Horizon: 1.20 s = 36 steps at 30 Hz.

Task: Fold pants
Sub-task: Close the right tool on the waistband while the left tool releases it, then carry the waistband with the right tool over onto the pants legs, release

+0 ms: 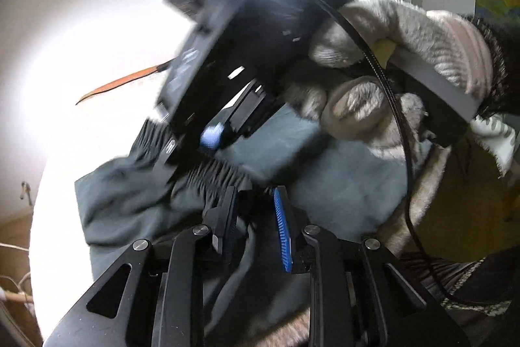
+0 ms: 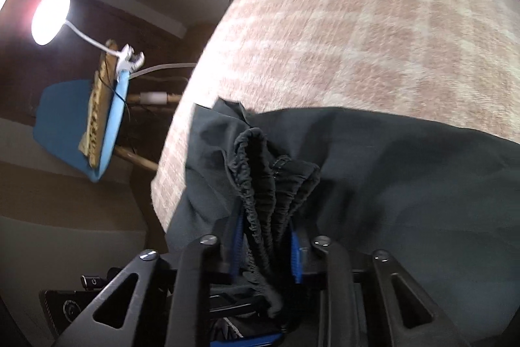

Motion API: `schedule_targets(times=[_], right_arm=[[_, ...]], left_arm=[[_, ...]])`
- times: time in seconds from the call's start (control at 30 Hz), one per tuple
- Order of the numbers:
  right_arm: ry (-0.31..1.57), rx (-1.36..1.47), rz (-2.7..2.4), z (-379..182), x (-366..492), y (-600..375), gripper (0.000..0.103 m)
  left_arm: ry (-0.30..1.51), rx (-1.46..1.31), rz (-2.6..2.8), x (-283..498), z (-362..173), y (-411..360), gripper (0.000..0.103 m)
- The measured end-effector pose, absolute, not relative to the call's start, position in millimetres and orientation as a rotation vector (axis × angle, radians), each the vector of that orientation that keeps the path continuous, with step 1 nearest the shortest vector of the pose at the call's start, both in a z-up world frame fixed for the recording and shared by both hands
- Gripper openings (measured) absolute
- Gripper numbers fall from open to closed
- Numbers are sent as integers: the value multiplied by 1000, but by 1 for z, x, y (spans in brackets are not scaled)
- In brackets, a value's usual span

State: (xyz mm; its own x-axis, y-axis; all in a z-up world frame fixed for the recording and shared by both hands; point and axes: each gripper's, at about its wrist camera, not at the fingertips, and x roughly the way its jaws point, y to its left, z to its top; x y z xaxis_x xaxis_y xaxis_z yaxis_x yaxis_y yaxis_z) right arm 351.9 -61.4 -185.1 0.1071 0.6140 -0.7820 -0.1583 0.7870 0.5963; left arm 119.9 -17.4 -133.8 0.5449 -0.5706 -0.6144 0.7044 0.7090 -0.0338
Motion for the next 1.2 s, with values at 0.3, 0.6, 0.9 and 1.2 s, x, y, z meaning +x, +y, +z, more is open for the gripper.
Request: schedule_targets(times=[0.3,0.6,0.9,1.2], right_arm=[[1253,552,553,-167,329,-128,17],[1217,603,448,-153,305,-192,17],[1187,586,340,-135,273,-263,17],[1160,602,199,-127,241,-342,17]], left_arm=[[671,50,-612,123,-116,67,31],[728,49,-665,139,-114,53,31],[822,75,-712,147,-136,15,32],[819,84,-748,152,-123,-15,32]])
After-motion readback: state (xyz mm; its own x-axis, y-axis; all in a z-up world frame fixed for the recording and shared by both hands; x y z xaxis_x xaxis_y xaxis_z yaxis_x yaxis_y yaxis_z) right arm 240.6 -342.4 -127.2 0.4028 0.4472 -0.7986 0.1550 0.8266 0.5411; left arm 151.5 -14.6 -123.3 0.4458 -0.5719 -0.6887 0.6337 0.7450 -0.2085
